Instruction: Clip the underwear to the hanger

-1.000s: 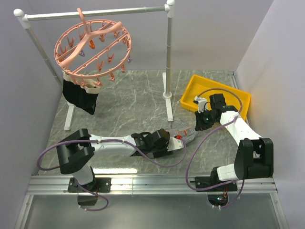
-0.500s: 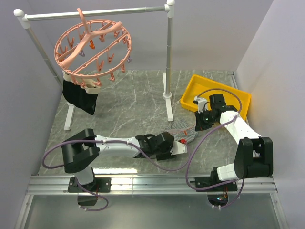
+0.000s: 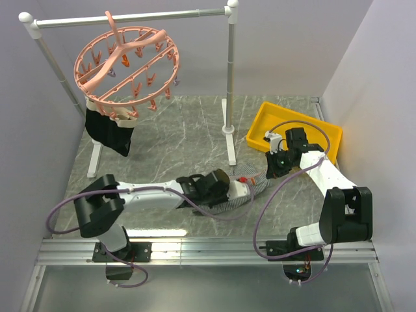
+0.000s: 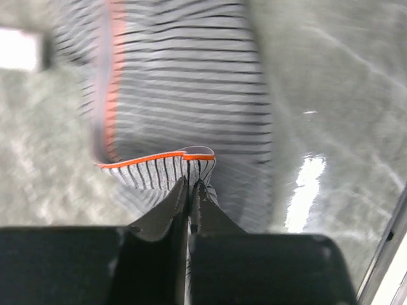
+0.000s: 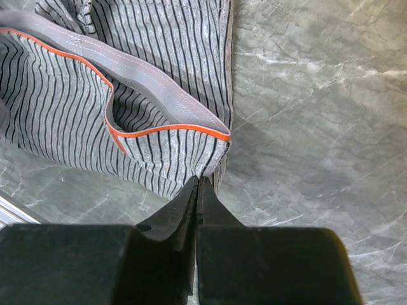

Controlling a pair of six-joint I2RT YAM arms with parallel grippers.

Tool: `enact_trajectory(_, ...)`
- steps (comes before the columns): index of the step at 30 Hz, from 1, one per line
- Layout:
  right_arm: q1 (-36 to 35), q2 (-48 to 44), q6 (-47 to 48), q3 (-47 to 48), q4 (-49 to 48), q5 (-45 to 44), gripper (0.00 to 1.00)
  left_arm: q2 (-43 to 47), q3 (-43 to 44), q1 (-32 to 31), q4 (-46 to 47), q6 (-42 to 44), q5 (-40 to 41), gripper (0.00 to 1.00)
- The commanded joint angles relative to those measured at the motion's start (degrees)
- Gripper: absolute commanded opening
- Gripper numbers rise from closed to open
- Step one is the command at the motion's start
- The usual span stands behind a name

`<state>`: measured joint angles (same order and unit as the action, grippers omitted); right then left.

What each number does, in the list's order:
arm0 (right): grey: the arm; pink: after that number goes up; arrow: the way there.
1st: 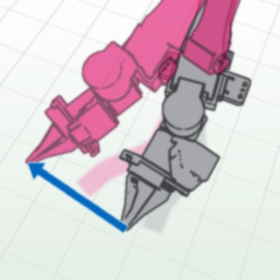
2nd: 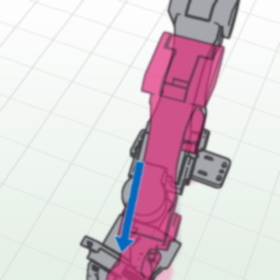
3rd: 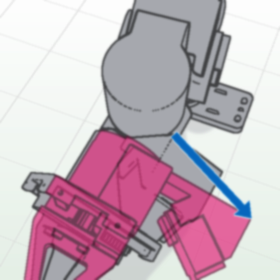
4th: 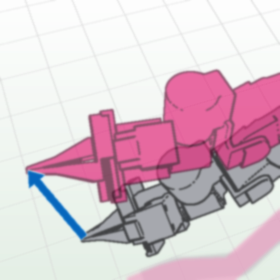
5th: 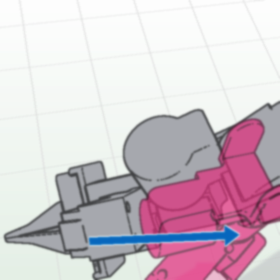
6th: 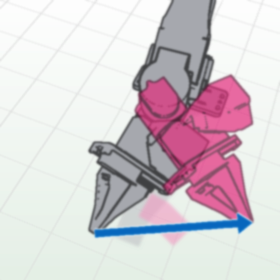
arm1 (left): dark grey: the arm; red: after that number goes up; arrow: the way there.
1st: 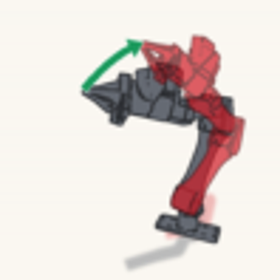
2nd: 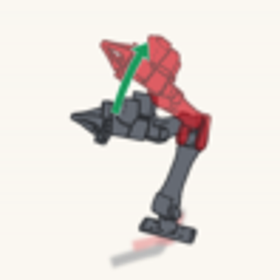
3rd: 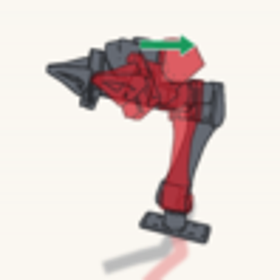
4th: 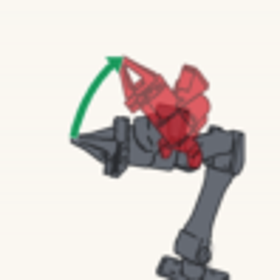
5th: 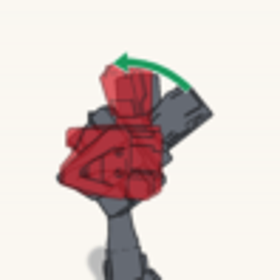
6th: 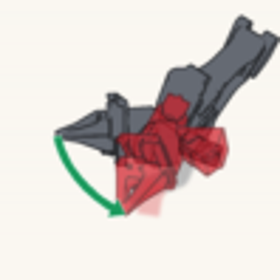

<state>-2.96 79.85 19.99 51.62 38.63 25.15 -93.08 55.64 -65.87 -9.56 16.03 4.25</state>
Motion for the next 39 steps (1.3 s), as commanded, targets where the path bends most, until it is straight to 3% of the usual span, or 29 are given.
enact_trajectory(1,0.32,-1.98,-0.39,0.85,-0.93,0.87,0.00,5.97,1.84,5.72,-2.65,-3.28,-4.58,0.02)
enact_trajectory(8,1.55,-5.84,-0.65,5.59,-0.32,0.78,0.00,12.92,7.72,16.29,-6.87,-2.59,-11.54,0.00)
enact_trajectory(16,6.82,-8.48,-1.18,18.60,1.71,4.73,0.00,18.98,14.93,25.25,-10.48,-2.06,-18.14,0.00)
enact_trajectory(24,9.11,-16.04,4.42,19.93,5.13,10.62,0.00,29.43,13.01,26.40,-14.86,1.54,-23.05,0.00)
enact_trajectory(29,9.11,-23.86,12.78,16.86,14.79,12.55,0.00,36.20,9.32,26.40,-22.59,4.44,-31.39,0.00)
enact_trajectory(35,8.59,-35.11,23.68,14.39,26.13,15.89,0.00,40.43,8.43,26.40,-32.70,2.60,-41.49,0.00)
enact_trajectory(39,6.66,-36.35,22.39,10.10,26.51,15.82,0.00,39.29,6.52,26.40,-34.83,0.59,-40.56,0.00)
